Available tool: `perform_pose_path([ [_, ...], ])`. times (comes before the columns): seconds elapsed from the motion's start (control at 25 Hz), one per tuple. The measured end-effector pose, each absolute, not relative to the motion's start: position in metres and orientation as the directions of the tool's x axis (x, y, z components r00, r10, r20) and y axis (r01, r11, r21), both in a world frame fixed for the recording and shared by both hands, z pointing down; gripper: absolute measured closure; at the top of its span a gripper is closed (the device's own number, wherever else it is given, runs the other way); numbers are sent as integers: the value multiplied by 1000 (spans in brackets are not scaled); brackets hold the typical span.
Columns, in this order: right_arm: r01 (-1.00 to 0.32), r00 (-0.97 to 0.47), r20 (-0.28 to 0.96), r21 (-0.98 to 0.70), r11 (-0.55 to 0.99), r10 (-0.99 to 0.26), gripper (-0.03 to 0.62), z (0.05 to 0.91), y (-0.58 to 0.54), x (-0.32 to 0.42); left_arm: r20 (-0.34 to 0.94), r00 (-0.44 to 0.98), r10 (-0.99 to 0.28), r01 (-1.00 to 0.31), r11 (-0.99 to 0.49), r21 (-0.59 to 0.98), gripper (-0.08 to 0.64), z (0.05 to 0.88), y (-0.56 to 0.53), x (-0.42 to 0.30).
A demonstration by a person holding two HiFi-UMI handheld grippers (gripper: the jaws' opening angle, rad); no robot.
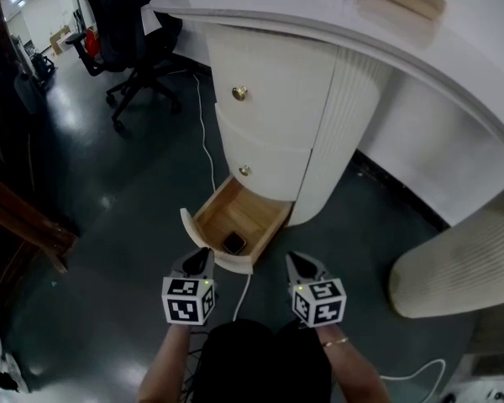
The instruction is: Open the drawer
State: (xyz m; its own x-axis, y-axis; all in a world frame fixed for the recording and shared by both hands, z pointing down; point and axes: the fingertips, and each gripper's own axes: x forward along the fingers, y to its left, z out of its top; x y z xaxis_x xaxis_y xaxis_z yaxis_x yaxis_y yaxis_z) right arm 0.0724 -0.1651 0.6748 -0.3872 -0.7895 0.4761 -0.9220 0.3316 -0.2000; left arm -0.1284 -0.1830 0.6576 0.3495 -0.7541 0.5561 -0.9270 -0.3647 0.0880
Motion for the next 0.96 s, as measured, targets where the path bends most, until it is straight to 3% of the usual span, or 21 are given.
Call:
perform_pose_path([
  [0.96, -929, -368, 473, -223, 295, -800, 589, 679, -162, 85, 558, 357, -749, -924, -369, 96, 535, 661, -183, -120],
])
